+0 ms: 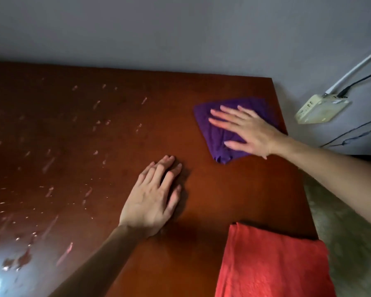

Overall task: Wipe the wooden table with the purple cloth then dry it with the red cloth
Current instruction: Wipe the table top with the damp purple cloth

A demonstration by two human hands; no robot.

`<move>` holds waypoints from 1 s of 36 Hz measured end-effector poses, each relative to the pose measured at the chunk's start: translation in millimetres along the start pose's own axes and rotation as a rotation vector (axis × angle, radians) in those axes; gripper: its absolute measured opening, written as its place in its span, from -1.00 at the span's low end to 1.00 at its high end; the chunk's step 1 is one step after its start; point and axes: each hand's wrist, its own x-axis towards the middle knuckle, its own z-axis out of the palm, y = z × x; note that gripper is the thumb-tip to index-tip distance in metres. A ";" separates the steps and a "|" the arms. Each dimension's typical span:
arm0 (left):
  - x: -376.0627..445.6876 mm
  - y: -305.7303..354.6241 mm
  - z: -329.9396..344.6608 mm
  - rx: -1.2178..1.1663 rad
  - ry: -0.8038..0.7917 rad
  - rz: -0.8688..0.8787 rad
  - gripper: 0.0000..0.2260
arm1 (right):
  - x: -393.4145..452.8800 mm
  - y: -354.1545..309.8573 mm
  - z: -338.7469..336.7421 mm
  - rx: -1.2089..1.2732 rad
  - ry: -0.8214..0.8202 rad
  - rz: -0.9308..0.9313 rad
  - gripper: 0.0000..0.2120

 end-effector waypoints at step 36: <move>-172.8 -104.1 -79.2 -0.277 0.132 -0.156 -0.83 | -21.4 -393.1 38.8 0.114 0.215 0.544 -0.29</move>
